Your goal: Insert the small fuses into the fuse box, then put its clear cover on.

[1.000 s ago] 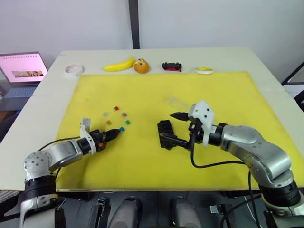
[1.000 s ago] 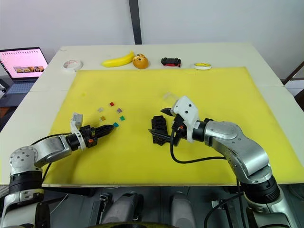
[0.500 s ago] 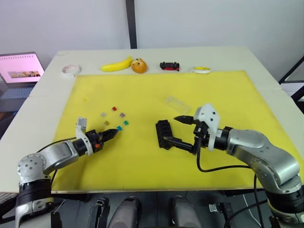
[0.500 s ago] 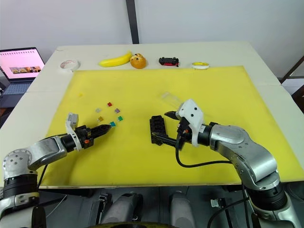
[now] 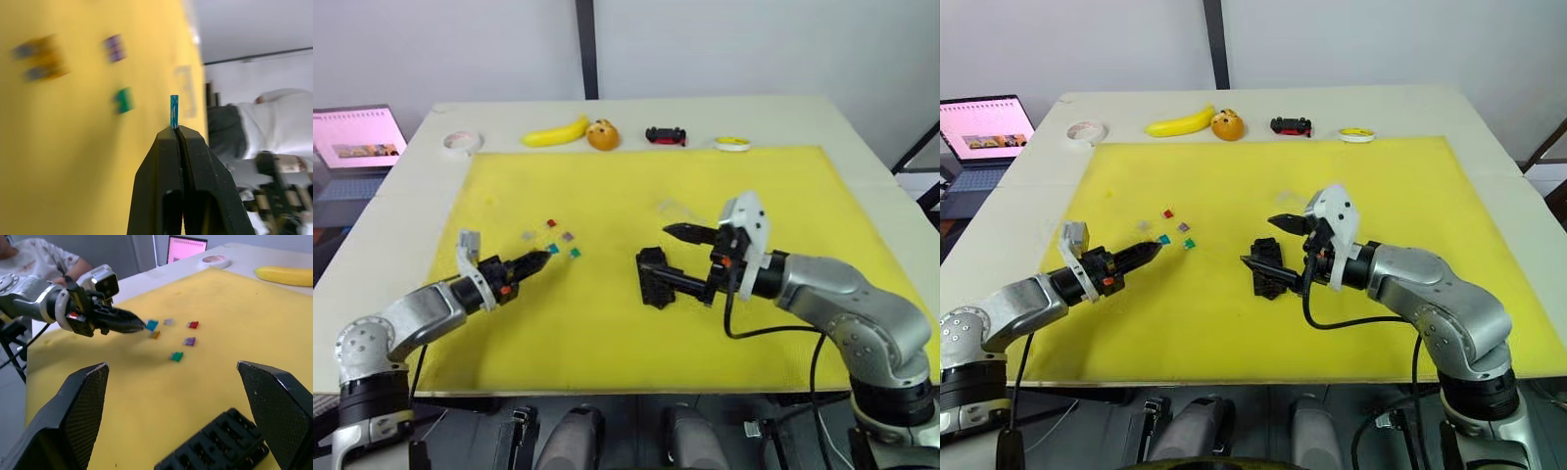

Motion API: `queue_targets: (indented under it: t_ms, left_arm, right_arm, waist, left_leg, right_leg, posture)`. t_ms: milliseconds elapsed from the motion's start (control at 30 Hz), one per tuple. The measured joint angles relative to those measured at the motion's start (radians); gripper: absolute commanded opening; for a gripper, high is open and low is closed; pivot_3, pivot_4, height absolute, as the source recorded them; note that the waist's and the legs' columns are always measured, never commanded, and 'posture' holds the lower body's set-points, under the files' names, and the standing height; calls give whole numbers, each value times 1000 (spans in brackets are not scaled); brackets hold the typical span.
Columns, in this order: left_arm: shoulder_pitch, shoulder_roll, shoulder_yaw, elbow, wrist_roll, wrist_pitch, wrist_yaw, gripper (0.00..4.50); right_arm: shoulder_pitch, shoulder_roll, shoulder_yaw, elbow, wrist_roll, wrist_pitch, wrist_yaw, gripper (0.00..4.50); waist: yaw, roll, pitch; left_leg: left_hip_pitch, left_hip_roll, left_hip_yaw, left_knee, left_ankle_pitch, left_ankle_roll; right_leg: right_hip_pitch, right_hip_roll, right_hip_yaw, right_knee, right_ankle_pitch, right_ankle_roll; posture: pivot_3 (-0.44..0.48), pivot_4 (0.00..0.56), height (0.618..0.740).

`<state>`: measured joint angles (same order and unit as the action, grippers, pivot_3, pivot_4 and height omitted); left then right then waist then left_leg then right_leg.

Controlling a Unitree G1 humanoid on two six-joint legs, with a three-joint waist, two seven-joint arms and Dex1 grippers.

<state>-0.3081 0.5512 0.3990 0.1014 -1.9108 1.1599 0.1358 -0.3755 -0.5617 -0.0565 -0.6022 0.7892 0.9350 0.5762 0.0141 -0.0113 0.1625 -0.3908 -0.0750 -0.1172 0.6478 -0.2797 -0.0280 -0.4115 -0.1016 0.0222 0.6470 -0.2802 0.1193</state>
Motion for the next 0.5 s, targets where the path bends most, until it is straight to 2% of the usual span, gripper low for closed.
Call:
queue_targets:
  t_ms: [167,333,500]
  left_arm:
    - [-159,40,-63,-21,-39,19,-40,37]
    - [-225,56,-146,-52,-39,34,-107,37]
    - [-259,12,-192,-71,-37,-4,-137,37]
  right_arm:
    - [-83,187,-44,46,133,73,-189,4500]
    - [-129,300,-103,107,263,111,-361,4500]
    - [-177,356,-147,157,401,116,-512,4500]
  waist:
    - [-9,0,0]
    - [-26,0,0]
    - [-30,0,0]
  left_leg:
    - [0,0,1,-1,1,-2]
    - [-1,0,2,-1,4,-7]
    - [-1,1,3,-2,4,-7]
  right_leg:
    - [-2,3,1,1,1,-1]
    - [-4,3,2,1,1,-1]
    - [-5,4,3,2,1,-1]
  posture:
    - [0,150,740]
    - [0,150,740]
    - [0,150,740]
